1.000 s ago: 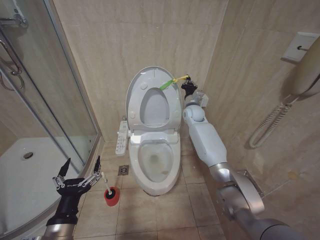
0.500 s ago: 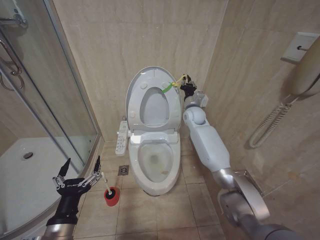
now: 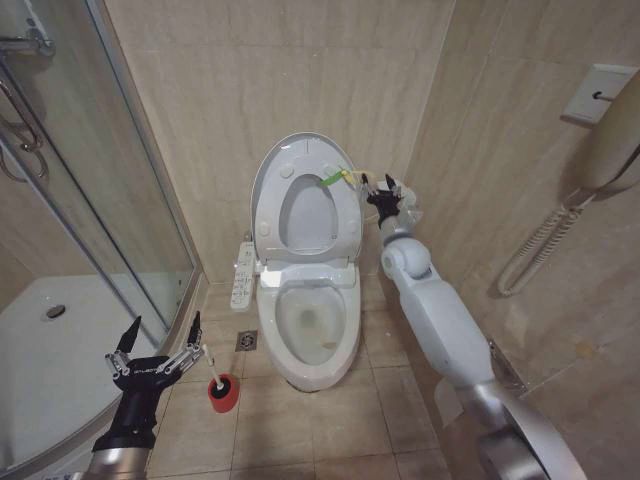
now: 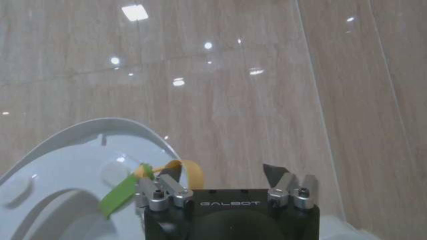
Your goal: Open the toilet lid, clean the toilet bowl with a toilet brush, close the toilet lid, and flush.
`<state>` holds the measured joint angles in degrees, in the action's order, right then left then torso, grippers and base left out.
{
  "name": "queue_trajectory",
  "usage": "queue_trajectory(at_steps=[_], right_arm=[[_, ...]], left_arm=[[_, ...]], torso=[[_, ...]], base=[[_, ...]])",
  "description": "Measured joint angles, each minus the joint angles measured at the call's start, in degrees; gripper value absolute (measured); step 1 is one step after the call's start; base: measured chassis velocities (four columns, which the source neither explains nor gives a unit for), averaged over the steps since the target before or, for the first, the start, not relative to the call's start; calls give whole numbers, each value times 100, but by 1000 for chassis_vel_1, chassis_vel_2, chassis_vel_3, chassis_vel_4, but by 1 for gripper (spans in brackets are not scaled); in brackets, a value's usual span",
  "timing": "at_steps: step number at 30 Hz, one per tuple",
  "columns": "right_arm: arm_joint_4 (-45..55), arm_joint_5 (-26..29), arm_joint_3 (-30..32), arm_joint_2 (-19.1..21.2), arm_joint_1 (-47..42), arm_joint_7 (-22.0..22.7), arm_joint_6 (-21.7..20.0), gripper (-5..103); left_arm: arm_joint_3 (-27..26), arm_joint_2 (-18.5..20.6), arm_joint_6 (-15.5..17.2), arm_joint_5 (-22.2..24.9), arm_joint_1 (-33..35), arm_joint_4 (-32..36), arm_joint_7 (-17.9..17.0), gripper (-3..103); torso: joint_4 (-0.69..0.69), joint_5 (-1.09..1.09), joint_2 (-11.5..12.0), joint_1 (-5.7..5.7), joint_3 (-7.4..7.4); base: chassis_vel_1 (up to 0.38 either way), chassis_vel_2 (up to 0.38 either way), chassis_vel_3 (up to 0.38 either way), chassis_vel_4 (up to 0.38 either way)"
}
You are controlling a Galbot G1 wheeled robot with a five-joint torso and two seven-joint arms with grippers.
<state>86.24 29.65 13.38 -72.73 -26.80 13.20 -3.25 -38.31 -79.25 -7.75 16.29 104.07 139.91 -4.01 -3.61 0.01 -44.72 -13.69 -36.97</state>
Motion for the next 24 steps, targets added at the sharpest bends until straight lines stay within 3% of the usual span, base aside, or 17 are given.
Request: queue_trajectory(at_steps=[4, 5, 18, 24], right_arm=[[698, 261, 53, 271, -462, 57, -178, 82], [728, 272, 59, 289, -482, 57, -179, 99], [1686, 794, 325, 707, -1102, 126, -431, 100], [2767, 1039, 713, 1041, -2266, 150, -636, 100]], left_arm=[[0, 0, 0, 0, 0, 0, 0, 100], [0, 0, 0, 0, 0, 0, 0, 100], [0, 0, 0, 0, 0, 0, 0, 100], [0, 0, 0, 0, 0, 0, 0, 100]], torso=[[-1, 0, 0, 0, 0], [0, -1, 0, 0, 0], [1, -1, 0, 0, 0], [-1, 0, 0, 0, 1]], base=[[0, 0, 0, 0], [0, 0, 0, 0], [0, 0, 0, 0], [0, 0, 0, 0]])
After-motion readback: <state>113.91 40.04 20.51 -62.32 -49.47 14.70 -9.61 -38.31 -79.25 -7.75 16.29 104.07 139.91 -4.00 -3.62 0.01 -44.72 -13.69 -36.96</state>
